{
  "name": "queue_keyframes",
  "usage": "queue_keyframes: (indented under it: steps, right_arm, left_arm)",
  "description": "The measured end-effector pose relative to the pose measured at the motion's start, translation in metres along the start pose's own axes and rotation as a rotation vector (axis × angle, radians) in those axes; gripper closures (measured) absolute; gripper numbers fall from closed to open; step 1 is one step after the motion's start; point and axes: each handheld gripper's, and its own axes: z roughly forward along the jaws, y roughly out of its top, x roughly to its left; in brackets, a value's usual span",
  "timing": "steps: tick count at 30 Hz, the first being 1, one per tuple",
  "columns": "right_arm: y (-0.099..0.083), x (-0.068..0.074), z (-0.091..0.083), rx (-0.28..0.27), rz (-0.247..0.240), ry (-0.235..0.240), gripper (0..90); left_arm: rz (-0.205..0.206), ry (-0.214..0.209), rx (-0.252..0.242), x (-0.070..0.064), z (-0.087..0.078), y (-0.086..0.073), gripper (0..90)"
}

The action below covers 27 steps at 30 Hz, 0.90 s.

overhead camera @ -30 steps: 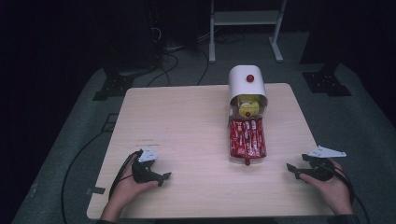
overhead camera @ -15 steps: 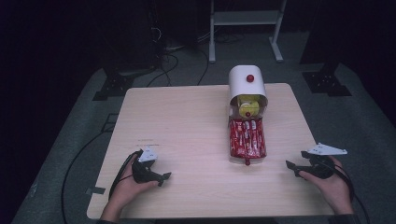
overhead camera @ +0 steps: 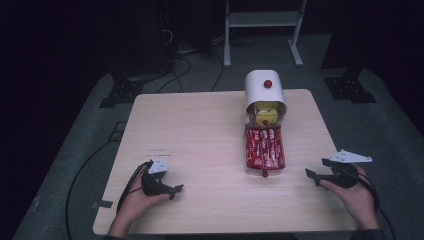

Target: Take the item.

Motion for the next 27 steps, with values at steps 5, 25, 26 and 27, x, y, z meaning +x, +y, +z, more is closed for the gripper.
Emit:
queue_keyframes:
  steps: [5, 25, 26, 27]
  right_arm:
    - [0.005, 0.001, 0.0, -0.005, -0.009, 0.002, 22.1]
    - [0.028, 0.005, 0.0, -0.041, -0.017, 0.026, 22.2]
    - [0.03, 0.006, 0.0, -0.041, -0.017, 0.026, 22.2]
    - [0.032, 0.006, 0.0, -0.045, -0.019, 0.027, 22.2]
  left_arm:
    - [-0.001, 0.0, 0.0, 0.0, 0.0, 0.0, 0.0]
    - [0.0, 0.0, 0.004, 0.0, 0.0, 0.0, 0.0]
    - [0.0, 0.0, 0.004, 0.0, 0.0, 0.0, 0.0]
    - [0.0, 0.0, 0.004, 0.0, 0.0, 0.0, 0.0]
